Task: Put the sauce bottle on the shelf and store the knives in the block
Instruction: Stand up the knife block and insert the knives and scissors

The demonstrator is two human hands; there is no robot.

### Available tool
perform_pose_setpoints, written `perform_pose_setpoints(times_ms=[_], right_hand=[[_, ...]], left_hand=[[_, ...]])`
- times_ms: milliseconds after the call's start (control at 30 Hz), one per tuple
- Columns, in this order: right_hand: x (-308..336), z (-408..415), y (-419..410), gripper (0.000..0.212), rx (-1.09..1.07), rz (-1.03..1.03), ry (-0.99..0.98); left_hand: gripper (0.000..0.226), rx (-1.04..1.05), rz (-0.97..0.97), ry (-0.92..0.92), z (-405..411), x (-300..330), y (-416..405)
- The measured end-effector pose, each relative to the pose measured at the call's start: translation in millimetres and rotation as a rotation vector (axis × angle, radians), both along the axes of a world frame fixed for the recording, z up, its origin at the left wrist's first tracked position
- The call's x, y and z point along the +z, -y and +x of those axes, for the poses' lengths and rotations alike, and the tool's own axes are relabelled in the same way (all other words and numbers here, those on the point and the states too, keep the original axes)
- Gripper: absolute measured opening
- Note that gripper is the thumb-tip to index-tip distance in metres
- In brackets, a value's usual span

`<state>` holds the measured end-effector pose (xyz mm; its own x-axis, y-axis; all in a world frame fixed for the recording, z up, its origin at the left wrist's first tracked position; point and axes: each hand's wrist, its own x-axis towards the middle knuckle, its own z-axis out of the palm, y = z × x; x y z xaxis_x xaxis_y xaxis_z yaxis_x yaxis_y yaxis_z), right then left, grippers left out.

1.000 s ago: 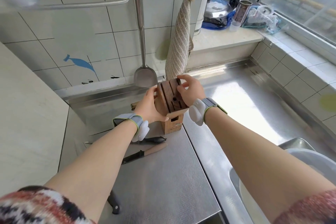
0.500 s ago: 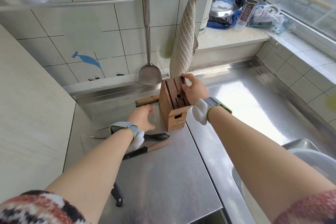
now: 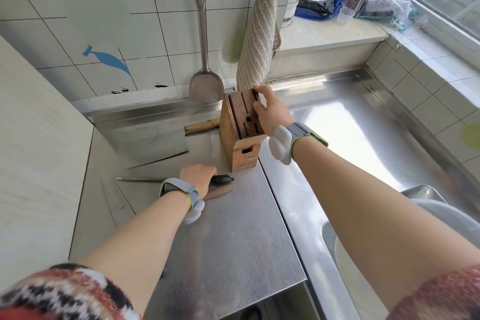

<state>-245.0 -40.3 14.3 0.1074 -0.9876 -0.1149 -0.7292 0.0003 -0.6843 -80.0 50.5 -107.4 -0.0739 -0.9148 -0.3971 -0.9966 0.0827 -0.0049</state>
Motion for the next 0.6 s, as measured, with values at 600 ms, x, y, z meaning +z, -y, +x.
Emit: perform_pose_setpoints(times_ms=[600], right_hand=[[1,7,0,0.040,0.024,-0.006,-0.074]], left_hand=[[0.035,-0.087,-0.243,0.008,26,56,-21]])
